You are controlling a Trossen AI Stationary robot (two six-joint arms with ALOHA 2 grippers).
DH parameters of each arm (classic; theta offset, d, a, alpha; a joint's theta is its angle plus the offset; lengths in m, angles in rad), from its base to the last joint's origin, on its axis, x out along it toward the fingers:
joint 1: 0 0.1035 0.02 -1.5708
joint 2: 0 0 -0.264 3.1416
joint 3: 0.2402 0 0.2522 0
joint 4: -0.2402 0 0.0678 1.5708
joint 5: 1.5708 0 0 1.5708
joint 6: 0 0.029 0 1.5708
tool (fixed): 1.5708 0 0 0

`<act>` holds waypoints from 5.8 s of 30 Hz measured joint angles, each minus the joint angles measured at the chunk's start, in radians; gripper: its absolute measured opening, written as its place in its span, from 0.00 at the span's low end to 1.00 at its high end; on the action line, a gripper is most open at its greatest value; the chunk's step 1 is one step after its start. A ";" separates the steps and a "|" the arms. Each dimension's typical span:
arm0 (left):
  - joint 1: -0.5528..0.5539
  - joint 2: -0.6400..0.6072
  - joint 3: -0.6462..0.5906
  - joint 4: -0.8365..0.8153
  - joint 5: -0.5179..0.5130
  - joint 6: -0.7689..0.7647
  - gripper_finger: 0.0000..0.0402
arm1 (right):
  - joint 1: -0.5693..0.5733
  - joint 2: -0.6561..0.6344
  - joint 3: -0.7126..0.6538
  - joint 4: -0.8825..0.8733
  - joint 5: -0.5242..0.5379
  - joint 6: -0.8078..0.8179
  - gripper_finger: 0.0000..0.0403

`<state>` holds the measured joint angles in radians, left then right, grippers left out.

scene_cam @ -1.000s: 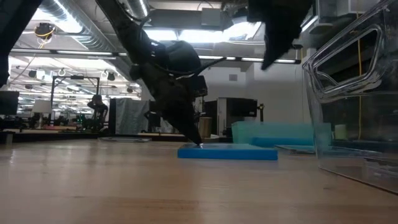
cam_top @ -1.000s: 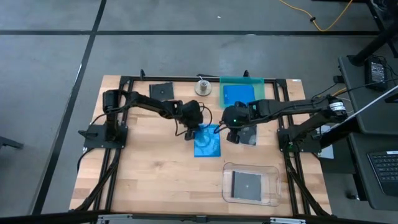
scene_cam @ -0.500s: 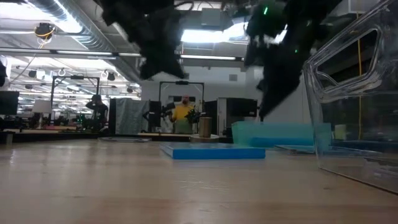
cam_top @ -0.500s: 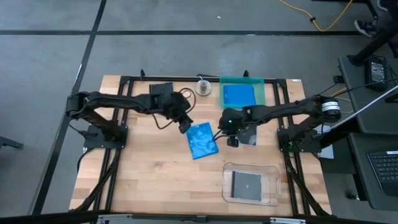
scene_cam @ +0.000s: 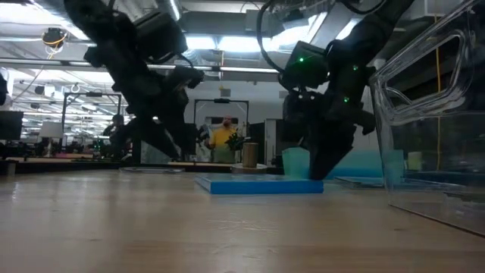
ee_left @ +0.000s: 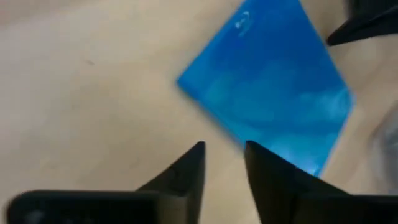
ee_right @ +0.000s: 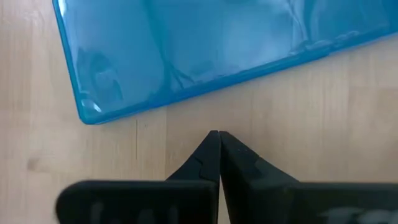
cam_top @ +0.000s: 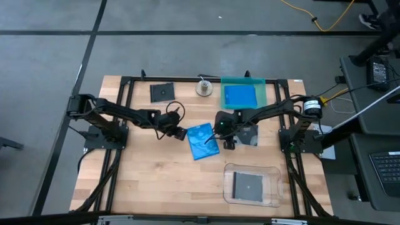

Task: Pick & place jewel cases by type
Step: Put the blue CD case into the blue bin

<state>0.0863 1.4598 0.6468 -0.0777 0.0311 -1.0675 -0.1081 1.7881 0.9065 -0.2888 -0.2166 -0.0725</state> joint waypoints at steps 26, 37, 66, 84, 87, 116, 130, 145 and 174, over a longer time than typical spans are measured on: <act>0.005 0.364 0.047 0.625 0.112 -0.187 0.56 | -0.039 0.026 -0.003 0.108 -0.066 -0.043 0.02; 0.037 0.320 0.087 0.556 0.155 -0.135 0.32 | -0.052 0.006 -0.003 0.067 -0.068 -0.041 0.02; 0.164 -0.345 0.298 -0.179 0.196 0.464 0.04 | -0.336 -0.362 0.758 -0.519 -0.276 -0.034 0.50; 0.200 -0.275 0.590 -0.503 0.233 0.723 0.06 | -0.257 0.048 1.150 -0.576 -0.429 0.019 0.54; 0.213 -0.287 0.590 -0.502 0.222 0.730 0.09 | -0.257 0.063 1.190 -0.596 -0.462 0.041 0.34; 0.397 -0.484 0.587 -0.526 0.329 0.801 0.47 | -0.300 0.033 1.445 -1.234 -0.357 0.072 0.13; 0.391 -0.483 0.470 -0.536 0.292 0.771 0.47 | -0.287 0.034 1.448 -1.086 -0.460 0.246 0.13; 0.334 -0.526 0.468 -0.553 0.296 0.751 0.47 | -0.350 0.034 1.448 -0.782 -0.318 0.484 0.13; 0.332 -0.709 0.468 -0.615 0.093 0.767 0.47 | -0.251 -0.065 1.449 -0.597 -0.056 -0.258 0.13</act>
<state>0.4187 0.7513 1.1149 -0.6922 0.1246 -0.3006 -0.3589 1.7232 2.3558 -0.8856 -0.2726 -0.3306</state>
